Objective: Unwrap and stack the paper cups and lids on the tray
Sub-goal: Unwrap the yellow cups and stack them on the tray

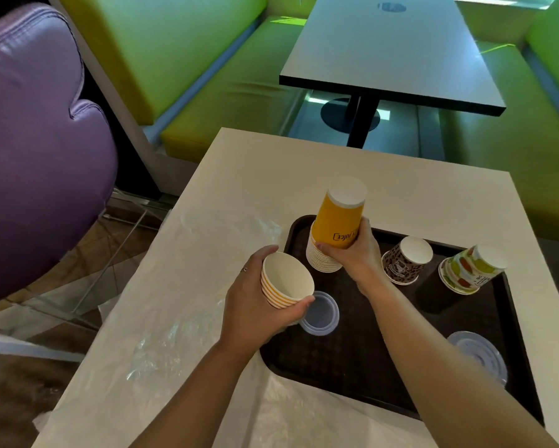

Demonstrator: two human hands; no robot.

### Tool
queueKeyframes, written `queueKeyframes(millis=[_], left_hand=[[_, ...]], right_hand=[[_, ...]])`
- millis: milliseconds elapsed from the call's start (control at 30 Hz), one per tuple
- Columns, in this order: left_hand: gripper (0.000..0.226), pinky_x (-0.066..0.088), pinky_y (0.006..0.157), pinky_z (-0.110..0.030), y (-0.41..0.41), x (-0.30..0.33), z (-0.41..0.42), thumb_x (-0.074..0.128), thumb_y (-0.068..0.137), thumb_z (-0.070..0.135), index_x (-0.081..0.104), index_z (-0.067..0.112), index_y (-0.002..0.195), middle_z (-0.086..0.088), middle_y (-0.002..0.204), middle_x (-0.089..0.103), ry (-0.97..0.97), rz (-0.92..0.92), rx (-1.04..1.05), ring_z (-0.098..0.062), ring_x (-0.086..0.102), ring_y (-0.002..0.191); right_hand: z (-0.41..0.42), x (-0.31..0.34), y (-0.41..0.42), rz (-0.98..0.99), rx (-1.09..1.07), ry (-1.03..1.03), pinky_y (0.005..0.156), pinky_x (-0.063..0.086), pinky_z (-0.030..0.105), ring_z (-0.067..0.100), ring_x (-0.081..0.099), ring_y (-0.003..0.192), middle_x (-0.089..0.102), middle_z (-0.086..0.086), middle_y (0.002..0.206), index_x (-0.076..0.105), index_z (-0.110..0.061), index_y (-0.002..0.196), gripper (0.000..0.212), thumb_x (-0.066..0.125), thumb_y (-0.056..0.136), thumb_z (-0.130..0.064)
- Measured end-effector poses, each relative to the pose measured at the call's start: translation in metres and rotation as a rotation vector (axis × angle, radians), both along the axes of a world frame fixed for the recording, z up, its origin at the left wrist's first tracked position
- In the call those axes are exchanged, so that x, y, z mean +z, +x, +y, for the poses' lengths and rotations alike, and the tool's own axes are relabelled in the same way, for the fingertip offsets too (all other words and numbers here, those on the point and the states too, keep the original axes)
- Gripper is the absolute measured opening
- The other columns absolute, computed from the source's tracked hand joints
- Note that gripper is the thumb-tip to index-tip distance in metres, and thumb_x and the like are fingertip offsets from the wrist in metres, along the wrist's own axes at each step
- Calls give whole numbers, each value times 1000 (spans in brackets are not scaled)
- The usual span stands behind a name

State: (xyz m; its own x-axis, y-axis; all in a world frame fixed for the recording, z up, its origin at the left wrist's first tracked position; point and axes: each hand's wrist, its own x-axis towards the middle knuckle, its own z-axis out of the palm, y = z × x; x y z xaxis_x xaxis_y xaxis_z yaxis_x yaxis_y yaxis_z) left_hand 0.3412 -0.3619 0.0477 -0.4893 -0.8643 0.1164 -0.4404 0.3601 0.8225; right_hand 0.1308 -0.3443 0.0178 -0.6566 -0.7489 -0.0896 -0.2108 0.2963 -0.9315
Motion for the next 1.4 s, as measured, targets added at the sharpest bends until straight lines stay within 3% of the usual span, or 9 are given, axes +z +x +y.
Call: queueKeyframes(millis=[200,300,400,533,633,867,1133,1267,1400], left_hand=[[95,34,84,1,1,0,1,87,55,44,42,25,135,7,132,52,-9,0,11,-4,47,112],[95,33,85,-1,1,0,2,87,55,45,42,24,136,5,133,52,-16,10,15,-6,48,114],[97,31,85,1,2,1,3,85,53,51,42,24,136,7,133,52,-18,10,20,-2,46,114],[95,36,84,1,3,-1,7,72,52,64,43,24,134,16,127,51,-6,61,20,4,48,111],[94,35,86,2,4,-3,10,72,53,59,44,20,134,17,124,49,-50,49,3,7,45,111],[90,31,88,0,4,-12,16,83,54,45,47,20,132,6,126,57,-101,-43,-14,5,45,109],[88,39,82,-6,4,-9,14,68,53,67,47,26,128,11,121,59,-31,-49,-19,-3,56,106],[91,44,84,-14,2,-10,14,67,52,70,45,27,130,10,124,58,-30,-68,-38,-5,55,108],[91,40,82,-9,0,-11,14,67,52,69,46,27,129,8,122,59,-33,-92,-45,-5,55,104]], right_hand=[[11,1,4,92,-45,27,106,37,37,19,39,131,40,2,143,30,-21,142,95,84,65,-35],[30,30,25,342,-171,-269,108,31,24,13,33,133,36,3,141,34,-15,140,82,75,74,-44],[44,54,50,398,42,-495,100,42,24,15,45,125,43,3,133,42,-7,132,64,69,81,-35],[43,63,67,248,492,-100,102,39,17,5,42,128,41,-4,140,33,-35,137,71,73,79,-39],[42,59,71,265,610,111,108,37,34,11,40,131,40,-5,145,23,-34,145,84,71,78,-46],[47,62,73,336,645,183,104,40,32,14,44,126,44,-2,141,28,-29,145,84,73,76,-45],[50,74,53,301,600,137,96,40,29,16,44,122,43,-3,136,31,-37,141,75,70,77,-40],[52,91,42,471,809,243,88,44,28,15,42,117,36,-6,134,27,-47,139,82,73,73,-31],[48,104,42,786,901,325,80,53,36,18,50,102,33,-5,129,34,-30,132,75,76,71,-16]])
